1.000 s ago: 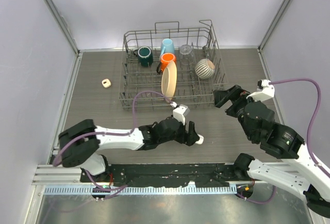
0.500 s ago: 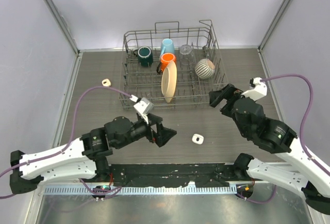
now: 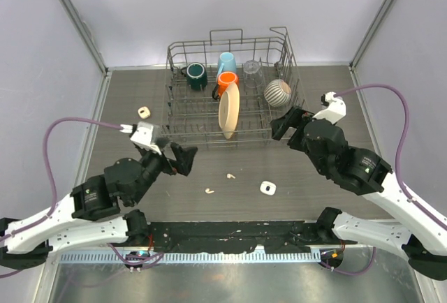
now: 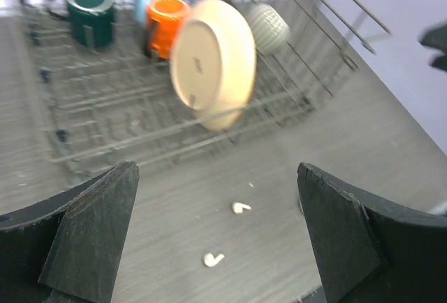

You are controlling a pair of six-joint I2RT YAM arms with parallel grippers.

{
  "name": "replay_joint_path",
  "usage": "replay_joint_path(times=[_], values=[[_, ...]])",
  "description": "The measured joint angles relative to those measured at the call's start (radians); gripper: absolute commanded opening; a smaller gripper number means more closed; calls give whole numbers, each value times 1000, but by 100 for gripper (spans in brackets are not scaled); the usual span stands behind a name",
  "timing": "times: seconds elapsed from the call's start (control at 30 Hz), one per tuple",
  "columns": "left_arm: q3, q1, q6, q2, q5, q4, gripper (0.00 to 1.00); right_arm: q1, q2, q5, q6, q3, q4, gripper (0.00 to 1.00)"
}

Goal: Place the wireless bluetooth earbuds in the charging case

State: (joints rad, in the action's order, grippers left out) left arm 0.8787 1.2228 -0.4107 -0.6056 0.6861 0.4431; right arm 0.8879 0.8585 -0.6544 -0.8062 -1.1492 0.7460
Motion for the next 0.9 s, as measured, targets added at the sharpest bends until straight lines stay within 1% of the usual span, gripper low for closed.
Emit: replay_joint_path(times=[0.1,0.17,0.23,0.3,0.33,0.4,0.47,0.53,0.6,0.63,0.7,0.8,0.9], values=[[48,-1,40,0,133,19,100,0,6,13,26,-17,5,95],[71,-9,104,0,204,13,100,-1,21,24,46,-28,9,95],[85,-45,163,-6,245,-2,100,-1,40,34,63,-42,17,95],[109,-100,201,-29,253,-3,100,-1,50,43,72,-45,25,95],[128,-153,212,-48,233,-4,100,-1,51,47,72,-45,30,95],[160,-299,217,-97,169,-5,100,-1,44,51,73,-45,37,95],[180,-475,209,-151,61,0,100,-1,24,56,73,-43,35,95],[195,-613,204,-203,-36,5,100,-1,-9,58,72,-40,36,95],[220,-777,189,-261,-150,11,100,-1,-40,58,73,-40,35,95],[228,-829,182,-285,-195,11,100,-1,-56,57,74,-40,35,95],[257,-972,165,-338,-300,23,100,-1,-76,49,76,-40,37,95],[321,-1121,129,-406,-420,35,100,-1,-89,34,84,-54,50,95],[377,-1203,101,-467,-490,45,100,-1,-71,20,98,-82,61,95]])
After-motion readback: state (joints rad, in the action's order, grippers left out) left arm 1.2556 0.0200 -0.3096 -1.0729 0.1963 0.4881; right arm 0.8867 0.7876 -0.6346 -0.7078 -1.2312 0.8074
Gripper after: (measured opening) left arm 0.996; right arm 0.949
